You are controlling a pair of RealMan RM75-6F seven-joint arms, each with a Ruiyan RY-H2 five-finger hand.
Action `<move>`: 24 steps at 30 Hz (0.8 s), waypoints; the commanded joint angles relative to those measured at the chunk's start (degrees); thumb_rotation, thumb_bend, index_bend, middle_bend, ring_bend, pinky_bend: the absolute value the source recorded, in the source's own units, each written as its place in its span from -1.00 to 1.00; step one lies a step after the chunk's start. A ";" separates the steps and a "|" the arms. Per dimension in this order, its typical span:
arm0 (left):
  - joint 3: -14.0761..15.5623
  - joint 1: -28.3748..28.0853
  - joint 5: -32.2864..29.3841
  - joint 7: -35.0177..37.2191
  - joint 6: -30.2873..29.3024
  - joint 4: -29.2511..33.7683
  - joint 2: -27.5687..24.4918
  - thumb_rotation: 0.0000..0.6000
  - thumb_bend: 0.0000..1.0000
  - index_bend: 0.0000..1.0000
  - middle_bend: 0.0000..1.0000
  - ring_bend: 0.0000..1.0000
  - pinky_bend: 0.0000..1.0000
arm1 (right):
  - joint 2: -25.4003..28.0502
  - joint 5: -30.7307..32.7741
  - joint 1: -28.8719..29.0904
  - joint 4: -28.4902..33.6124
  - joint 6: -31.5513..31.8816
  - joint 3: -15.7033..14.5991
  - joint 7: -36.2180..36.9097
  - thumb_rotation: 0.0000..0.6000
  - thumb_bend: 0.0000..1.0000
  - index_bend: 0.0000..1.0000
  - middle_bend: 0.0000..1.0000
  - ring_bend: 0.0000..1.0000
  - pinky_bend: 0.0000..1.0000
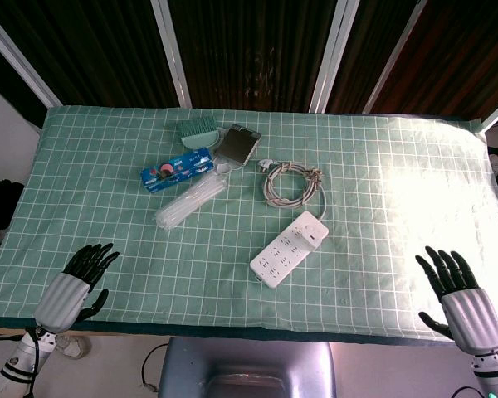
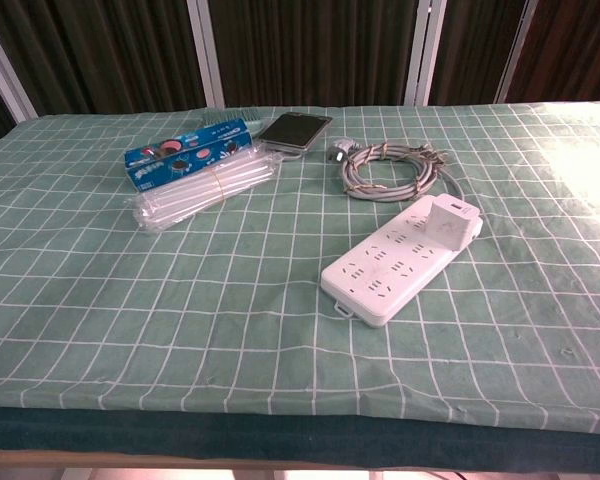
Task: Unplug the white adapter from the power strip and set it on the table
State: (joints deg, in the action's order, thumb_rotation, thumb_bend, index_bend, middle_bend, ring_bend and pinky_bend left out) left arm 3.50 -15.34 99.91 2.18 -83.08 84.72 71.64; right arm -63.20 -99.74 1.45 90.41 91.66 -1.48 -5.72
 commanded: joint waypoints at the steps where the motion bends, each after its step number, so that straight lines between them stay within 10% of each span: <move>1: 0.96 -0.65 2.20 1.81 0.03 -0.26 0.21 1.00 0.00 -1.00 -1.00 -1.00 -0.81 | -0.10 -0.23 0.25 -0.12 -0.38 -0.07 -0.01 1.00 -0.72 -1.00 -1.00 -1.00 -1.00; 11: 2.96 -10.12 15.83 11.90 2.65 -3.35 7.98 1.00 0.17 -1.00 -1.00 -1.00 -0.81 | -2.85 0.32 4.46 -2.00 -5.37 1.74 -0.17 1.00 -0.72 -1.00 -1.00 -1.00 -1.00; 17: -0.70 -17.09 10.71 9.75 15.42 -1.82 14.81 1.00 0.44 -1.00 -1.00 -1.00 -0.83 | -5.63 -0.20 12.65 -3.83 -14.84 4.30 -2.24 1.00 -0.72 -1.00 -1.00 -1.00 -1.00; 24: -4.88 -22.68 2.93 5.45 26.38 -5.16 23.66 0.50 0.44 -1.00 -1.00 -1.00 -0.87 | -9.83 0.32 21.41 -8.40 -25.05 6.19 -4.04 1.00 -0.72 -1.00 -1.00 -1.00 -1.00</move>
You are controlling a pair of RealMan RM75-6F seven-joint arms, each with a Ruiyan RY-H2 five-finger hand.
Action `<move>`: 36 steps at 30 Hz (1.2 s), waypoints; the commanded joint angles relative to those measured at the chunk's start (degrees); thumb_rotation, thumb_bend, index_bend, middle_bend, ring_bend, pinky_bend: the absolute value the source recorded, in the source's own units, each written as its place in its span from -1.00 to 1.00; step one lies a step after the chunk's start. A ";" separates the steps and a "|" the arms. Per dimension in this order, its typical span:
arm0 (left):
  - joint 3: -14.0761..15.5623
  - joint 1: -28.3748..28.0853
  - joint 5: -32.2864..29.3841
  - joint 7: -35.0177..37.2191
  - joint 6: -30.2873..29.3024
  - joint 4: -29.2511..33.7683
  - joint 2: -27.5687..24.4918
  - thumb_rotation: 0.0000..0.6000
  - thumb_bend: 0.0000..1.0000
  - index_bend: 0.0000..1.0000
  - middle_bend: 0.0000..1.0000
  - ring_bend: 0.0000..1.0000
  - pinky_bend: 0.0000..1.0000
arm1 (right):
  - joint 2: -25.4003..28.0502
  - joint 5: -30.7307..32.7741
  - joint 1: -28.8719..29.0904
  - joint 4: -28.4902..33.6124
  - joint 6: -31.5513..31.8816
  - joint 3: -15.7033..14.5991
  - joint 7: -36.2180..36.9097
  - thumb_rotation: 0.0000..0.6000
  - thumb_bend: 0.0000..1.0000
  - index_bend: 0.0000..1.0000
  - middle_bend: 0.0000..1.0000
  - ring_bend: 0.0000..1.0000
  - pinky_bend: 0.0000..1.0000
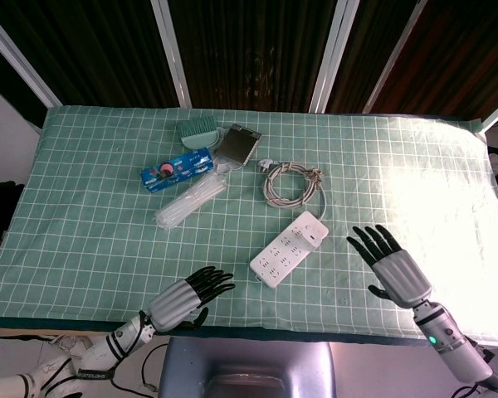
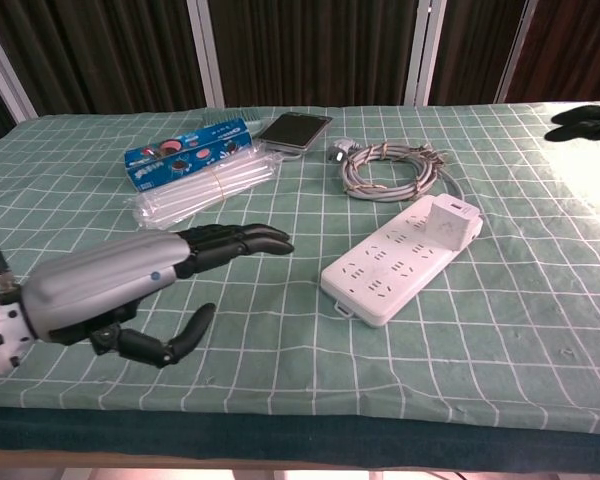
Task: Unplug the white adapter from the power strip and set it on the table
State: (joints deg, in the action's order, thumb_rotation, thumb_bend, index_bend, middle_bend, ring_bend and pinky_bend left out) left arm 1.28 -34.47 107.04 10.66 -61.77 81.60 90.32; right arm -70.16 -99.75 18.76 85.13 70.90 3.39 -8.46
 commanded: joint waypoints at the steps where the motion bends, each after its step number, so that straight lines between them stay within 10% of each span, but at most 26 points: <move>1: -3.10 -4.14 -4.99 -3.61 6.00 -2.53 6.05 0.49 0.43 -1.00 -1.00 -1.00 -0.88 | -3.61 0.66 4.82 -4.00 -5.15 1.47 -1.43 1.00 -0.72 -1.00 -1.00 -1.00 -1.00; 13: -8.81 -10.69 -14.03 -11.05 13.28 -13.19 17.65 0.18 0.49 -1.00 -1.00 -1.00 -0.91 | -9.19 4.88 10.37 -11.31 -12.04 1.16 1.51 1.00 -0.72 -1.00 -1.00 -1.00 -1.00; 36: -6.10 -13.71 -18.56 -17.95 14.58 -20.14 23.80 0.20 0.50 -1.00 -1.00 -1.00 -0.90 | -13.34 6.68 15.90 -16.18 -14.62 -0.10 -0.50 1.00 -0.72 -1.00 -1.00 -1.00 -1.00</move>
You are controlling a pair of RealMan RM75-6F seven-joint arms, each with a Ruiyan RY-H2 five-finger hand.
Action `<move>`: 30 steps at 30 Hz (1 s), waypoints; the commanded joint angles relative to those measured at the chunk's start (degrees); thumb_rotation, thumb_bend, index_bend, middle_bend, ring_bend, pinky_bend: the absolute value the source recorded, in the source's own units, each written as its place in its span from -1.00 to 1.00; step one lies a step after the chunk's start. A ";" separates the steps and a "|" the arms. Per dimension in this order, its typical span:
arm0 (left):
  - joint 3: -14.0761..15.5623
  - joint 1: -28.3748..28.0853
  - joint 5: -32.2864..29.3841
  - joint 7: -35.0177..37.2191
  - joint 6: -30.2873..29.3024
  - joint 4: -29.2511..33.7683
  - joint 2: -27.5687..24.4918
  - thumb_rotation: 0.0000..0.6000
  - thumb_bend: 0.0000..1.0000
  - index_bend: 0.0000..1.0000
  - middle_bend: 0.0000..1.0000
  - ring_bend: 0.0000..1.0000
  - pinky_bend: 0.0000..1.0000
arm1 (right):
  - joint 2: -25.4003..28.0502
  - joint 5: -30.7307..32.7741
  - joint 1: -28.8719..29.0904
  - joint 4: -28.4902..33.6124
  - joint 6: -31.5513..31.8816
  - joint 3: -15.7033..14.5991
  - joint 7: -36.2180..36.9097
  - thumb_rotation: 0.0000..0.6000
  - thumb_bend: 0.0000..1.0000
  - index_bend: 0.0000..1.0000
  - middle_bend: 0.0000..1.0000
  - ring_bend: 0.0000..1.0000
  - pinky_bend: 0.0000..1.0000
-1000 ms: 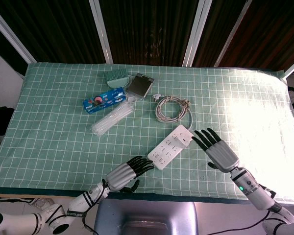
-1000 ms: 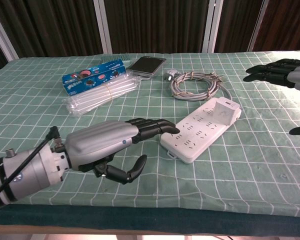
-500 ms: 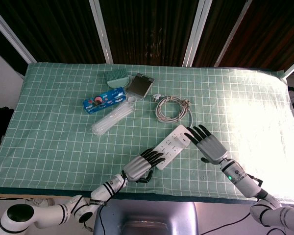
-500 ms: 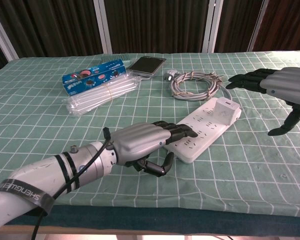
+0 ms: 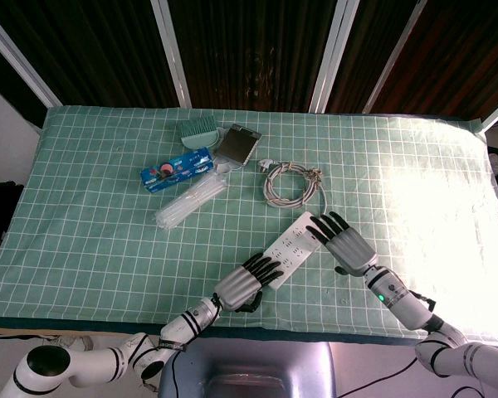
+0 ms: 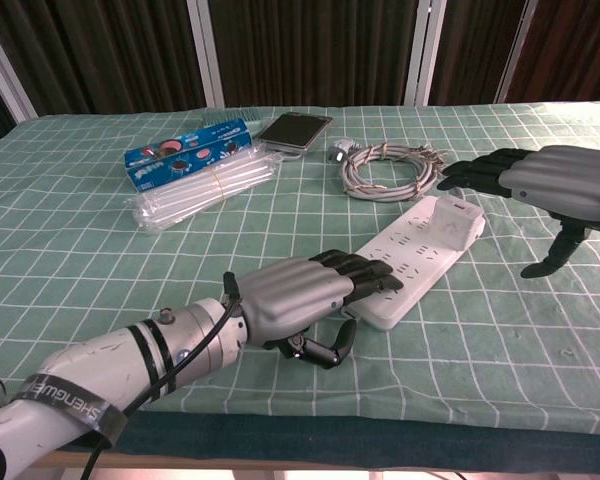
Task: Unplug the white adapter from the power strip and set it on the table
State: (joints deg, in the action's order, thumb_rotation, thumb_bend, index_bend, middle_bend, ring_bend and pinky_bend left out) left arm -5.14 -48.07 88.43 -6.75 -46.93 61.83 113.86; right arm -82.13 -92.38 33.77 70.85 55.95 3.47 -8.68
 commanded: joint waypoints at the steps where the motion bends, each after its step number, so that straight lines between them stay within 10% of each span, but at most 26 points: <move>1: 0.43 -0.15 0.04 -0.78 -0.36 -0.56 0.41 0.20 0.50 -1.00 -1.00 -1.00 -0.90 | -1.84 -0.96 1.24 -2.65 0.40 -0.23 -0.33 1.00 -0.72 -1.00 -1.00 -1.00 -1.00; 30: 2.57 -0.65 -0.60 -1.95 -1.37 -1.09 0.40 0.22 0.51 -1.00 -1.00 -1.00 -0.90 | -12.09 -5.28 5.57 -19.77 5.21 -3.24 1.47 1.00 -0.27 -0.37 -0.45 -0.80 -0.73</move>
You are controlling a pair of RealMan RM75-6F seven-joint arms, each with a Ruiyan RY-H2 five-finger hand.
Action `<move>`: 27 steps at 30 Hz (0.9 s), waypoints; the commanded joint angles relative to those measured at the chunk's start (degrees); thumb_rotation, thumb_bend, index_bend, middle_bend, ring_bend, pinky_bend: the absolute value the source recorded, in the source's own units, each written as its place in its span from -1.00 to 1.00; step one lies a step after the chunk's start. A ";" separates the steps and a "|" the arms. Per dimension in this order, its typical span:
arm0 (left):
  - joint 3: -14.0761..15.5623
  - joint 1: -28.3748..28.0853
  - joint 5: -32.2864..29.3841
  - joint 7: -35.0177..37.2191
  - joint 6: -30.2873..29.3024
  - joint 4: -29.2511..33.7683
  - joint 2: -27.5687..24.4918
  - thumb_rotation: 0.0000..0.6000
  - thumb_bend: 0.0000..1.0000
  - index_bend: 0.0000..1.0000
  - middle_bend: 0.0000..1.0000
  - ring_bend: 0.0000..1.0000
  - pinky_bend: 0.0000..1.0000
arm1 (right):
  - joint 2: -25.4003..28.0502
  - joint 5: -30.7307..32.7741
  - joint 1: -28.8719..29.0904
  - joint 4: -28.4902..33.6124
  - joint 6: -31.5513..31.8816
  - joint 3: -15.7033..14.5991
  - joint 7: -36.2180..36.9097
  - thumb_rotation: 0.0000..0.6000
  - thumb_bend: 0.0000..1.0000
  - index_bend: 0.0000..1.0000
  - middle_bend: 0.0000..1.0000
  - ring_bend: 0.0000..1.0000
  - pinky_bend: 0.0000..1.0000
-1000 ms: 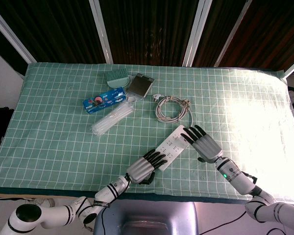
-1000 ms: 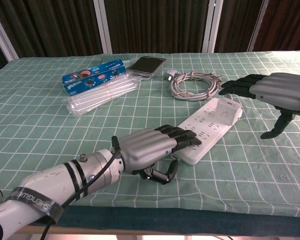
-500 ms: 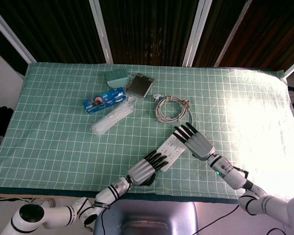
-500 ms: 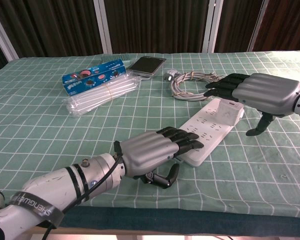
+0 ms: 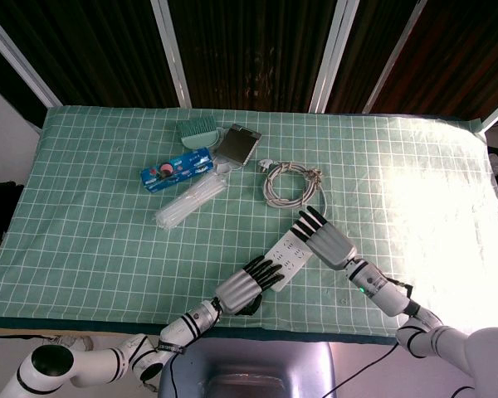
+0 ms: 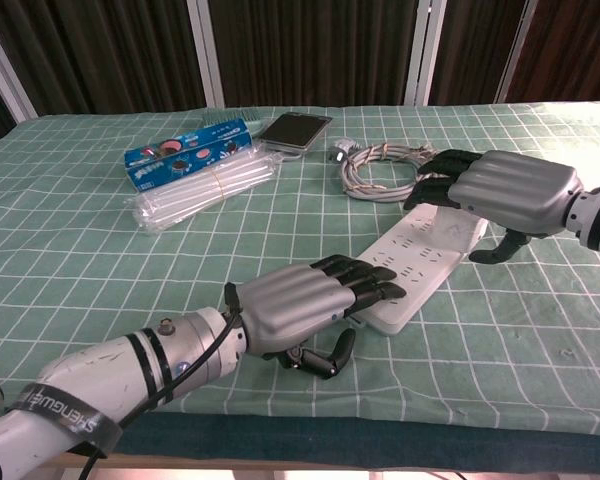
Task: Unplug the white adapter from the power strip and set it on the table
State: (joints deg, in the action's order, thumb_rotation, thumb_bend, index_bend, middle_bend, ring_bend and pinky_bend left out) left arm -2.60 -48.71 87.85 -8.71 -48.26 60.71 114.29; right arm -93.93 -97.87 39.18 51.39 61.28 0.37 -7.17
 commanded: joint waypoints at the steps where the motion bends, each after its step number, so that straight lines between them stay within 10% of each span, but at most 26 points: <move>1: 0.08 -0.01 -0.03 0.01 -0.08 0.07 -0.05 0.21 0.52 -1.00 -1.00 -1.00 -0.90 | -0.44 0.26 0.16 -0.45 -0.03 -0.21 0.06 1.00 -0.27 -0.36 -0.44 -0.80 -0.72; 27: 1.12 -0.04 -0.20 -1.40 -0.55 0.39 -0.25 0.24 0.52 -1.00 -1.00 -1.00 -0.89 | -1.62 1.47 0.62 -0.86 1.58 -1.01 0.75 1.00 -0.03 0.12 -0.20 -0.42 -0.32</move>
State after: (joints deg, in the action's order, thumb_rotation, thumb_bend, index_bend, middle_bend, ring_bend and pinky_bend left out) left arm -1.51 -48.76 87.62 -10.08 -48.78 61.13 114.02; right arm -95.60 -96.44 39.79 50.49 62.84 -0.66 -6.44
